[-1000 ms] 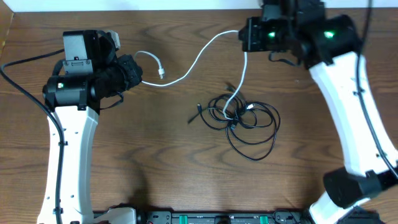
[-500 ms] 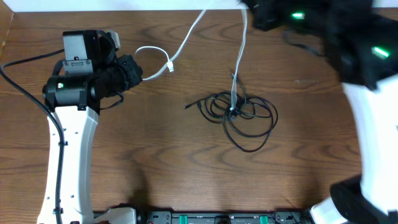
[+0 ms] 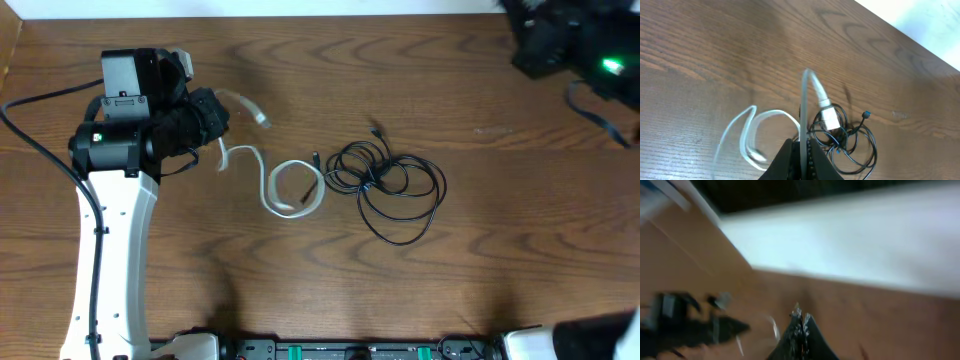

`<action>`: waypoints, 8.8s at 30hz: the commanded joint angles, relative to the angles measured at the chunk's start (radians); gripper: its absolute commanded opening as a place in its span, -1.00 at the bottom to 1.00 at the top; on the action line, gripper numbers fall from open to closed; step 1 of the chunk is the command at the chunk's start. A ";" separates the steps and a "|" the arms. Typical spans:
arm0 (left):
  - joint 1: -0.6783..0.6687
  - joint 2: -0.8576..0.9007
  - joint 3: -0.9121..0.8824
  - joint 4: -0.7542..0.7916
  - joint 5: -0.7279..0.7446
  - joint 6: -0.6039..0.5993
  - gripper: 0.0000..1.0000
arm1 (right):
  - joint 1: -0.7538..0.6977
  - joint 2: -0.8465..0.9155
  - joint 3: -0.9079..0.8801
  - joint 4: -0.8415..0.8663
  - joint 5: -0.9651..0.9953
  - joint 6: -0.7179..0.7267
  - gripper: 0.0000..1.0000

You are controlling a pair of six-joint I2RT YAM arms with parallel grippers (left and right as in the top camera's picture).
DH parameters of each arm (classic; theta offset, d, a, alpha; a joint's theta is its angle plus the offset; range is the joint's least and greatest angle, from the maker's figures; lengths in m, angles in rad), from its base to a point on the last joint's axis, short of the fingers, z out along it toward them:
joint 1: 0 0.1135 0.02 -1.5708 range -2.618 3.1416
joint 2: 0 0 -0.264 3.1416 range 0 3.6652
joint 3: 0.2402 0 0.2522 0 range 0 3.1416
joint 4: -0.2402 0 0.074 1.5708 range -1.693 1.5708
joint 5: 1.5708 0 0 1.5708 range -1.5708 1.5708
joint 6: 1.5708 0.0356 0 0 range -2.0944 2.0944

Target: Untangle cables

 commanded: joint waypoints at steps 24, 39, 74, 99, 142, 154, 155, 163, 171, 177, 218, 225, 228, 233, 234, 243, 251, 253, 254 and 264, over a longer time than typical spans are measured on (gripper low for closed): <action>-0.021 -0.003 -0.120 -0.065 -0.034 0.114 -0.85 | 0.150 0.500 -0.021 -0.152 -0.048 -0.303 -0.24; -0.148 0.167 -0.319 -0.012 -0.112 0.171 0.54 | 0.153 0.506 -0.021 -0.147 -0.044 -0.310 -0.07; 0.248 -0.262 -0.222 -0.047 -0.216 0.011 0.82 | 0.527 0.807 -0.022 0.026 -0.040 -0.117 0.15; 0.248 -0.253 -0.227 -0.063 -0.216 0.013 0.82 | 0.661 0.991 -0.023 -0.046 0.360 -0.001 0.25; 0.248 -0.213 -0.228 -0.084 -0.216 0.013 0.82 | 0.639 1.025 -0.163 0.010 0.351 0.224 -0.98; 0.248 -0.213 -0.228 -0.085 -0.216 0.012 0.83 | 0.593 0.855 -0.069 0.005 0.314 0.078 -0.98; 0.248 -0.213 -0.228 -0.084 -0.216 0.012 0.83 | 0.588 0.831 -0.069 0.007 0.314 0.069 -0.98; 0.248 -0.213 -0.228 -0.084 -0.216 0.012 0.84 | 0.496 0.610 -0.069 0.038 0.312 0.027 -0.98; 0.248 -0.213 -0.228 -0.084 -0.216 0.012 0.85 | 0.293 0.411 -0.069 0.135 0.303 -0.003 -0.98; 0.248 -0.213 -0.228 -0.084 -0.216 0.012 0.84 | 0.161 0.366 -0.069 0.088 0.282 -0.005 -0.98; 0.248 -0.213 -0.228 -0.084 -0.216 0.012 0.85 | -0.867 0.319 0.140 0.171 -0.018 0.076 -0.98; 0.248 -0.213 -0.228 -0.084 -0.216 0.012 0.85 | -0.847 0.426 0.140 0.338 -0.012 0.090 -0.98; 0.248 -0.213 -0.228 -0.084 -0.216 0.012 0.85 | -0.846 0.441 0.140 0.411 0.007 0.145 -0.98; 0.248 -0.213 -0.228 -0.084 -0.216 0.012 0.85 | -0.853 0.439 0.140 0.447 0.046 0.153 -0.98; 0.248 -0.213 -0.228 -0.084 -0.216 0.013 0.85 | -0.857 0.439 0.140 0.427 0.058 0.144 -0.98; 0.248 -0.213 -0.228 -0.084 -0.216 0.013 0.85 | -0.862 0.452 0.095 0.132 0.184 -0.003 -0.98; 0.248 -0.213 -0.228 -0.084 -0.216 0.012 0.85 | -0.844 0.452 -0.171 0.153 0.192 -0.003 -0.87; 0.248 -0.213 -0.228 -0.084 -0.216 0.012 0.86 | -0.842 0.452 -0.263 0.188 0.192 -0.003 -0.85; 0.248 -0.213 -0.228 -0.084 -0.216 0.012 0.85 | -0.842 0.452 -0.307 0.210 0.192 -0.003 -0.86; 0.248 -0.213 -0.228 -0.084 -0.216 0.013 0.85 | -0.850 0.451 -0.510 0.352 0.129 -0.007 0.25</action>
